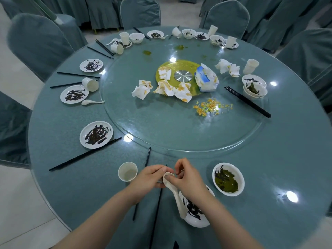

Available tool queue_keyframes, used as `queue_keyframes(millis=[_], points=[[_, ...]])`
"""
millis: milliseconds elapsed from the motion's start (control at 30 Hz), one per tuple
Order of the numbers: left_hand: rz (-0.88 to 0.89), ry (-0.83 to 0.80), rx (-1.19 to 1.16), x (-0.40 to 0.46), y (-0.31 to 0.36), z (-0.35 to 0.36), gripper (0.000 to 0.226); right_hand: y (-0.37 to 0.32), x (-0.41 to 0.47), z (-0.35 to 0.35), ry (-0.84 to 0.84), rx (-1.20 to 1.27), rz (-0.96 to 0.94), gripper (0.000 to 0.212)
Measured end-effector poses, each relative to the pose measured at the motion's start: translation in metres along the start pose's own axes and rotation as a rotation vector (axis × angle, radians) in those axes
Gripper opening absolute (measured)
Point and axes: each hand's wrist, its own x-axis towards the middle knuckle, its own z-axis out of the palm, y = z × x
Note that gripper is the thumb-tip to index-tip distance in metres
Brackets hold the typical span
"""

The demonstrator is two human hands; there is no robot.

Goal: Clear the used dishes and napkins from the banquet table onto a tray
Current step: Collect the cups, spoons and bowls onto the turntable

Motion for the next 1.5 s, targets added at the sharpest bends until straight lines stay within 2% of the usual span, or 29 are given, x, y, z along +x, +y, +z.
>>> queue_keyframes(millis=[100, 233, 367, 500, 700, 867, 967, 1067, 1133, 1233, 1500], points=[[0.004, -0.056, 0.019, -0.003, 0.000, 0.002, 0.021, 0.006, -0.002, -0.004, -0.013, -0.040, 0.001, 0.035], [-0.052, -0.105, 0.006, -0.002, -0.002, 0.002, 0.018, 0.010, -0.007, -0.012, -0.121, -0.126, 0.026, 0.035], [-0.087, -0.028, -0.019, 0.000, -0.006, 0.002, 0.016, 0.011, -0.015, -0.015, -0.229, -0.077, 0.048, 0.036], [-0.072, 0.093, 0.031, 0.003, -0.014, -0.003, 0.016, 0.014, -0.022, -0.014, -0.193, -0.008, 0.111, 0.035], [-0.080, 0.105, 0.033, 0.001, -0.016, 0.001, 0.019, 0.019, -0.028, -0.009, -0.255, 0.025, 0.208, 0.014], [-0.078, 0.081, 0.052, 0.000, -0.016, 0.005, 0.017, 0.021, -0.030, -0.007, -0.252, 0.093, 0.297, 0.015], [-0.026, 0.069, 0.197, 0.003, -0.020, 0.004, 0.012, 0.024, -0.029, -0.009, -0.224, 0.031, 0.275, 0.019], [-0.028, 0.136, 0.260, 0.008, -0.021, 0.006, 0.016, 0.027, -0.032, -0.009, -0.156, -0.032, 0.219, 0.021], [-0.034, 0.205, 0.233, 0.011, -0.021, 0.007, 0.017, 0.029, -0.034, -0.010, -0.091, -0.116, 0.145, 0.021], [-0.053, 0.257, 0.169, 0.014, -0.023, 0.005, 0.018, 0.032, -0.037, -0.013, -0.095, -0.349, 0.018, 0.016], [-0.077, 0.200, 0.091, 0.018, -0.027, 0.011, 0.013, 0.039, -0.037, -0.019, -0.063, -0.740, -0.165, 0.028]])
